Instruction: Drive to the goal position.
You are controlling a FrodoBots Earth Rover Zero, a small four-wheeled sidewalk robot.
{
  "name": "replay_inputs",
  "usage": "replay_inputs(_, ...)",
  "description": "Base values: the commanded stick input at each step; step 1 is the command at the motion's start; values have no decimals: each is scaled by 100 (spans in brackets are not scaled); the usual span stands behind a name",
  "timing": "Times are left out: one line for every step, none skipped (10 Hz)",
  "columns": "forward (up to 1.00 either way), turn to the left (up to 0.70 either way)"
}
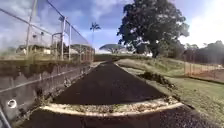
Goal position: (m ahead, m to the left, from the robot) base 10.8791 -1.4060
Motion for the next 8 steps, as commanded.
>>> replay_inputs(70, 0)
replay_inputs(70, 0)
replay_inputs(70, 0)
replay_inputs(70, 0)
replay_inputs(70, 0)
replay_inputs(70, 0)
replay_inputs(70, 0)
replay_inputs(70, 23)
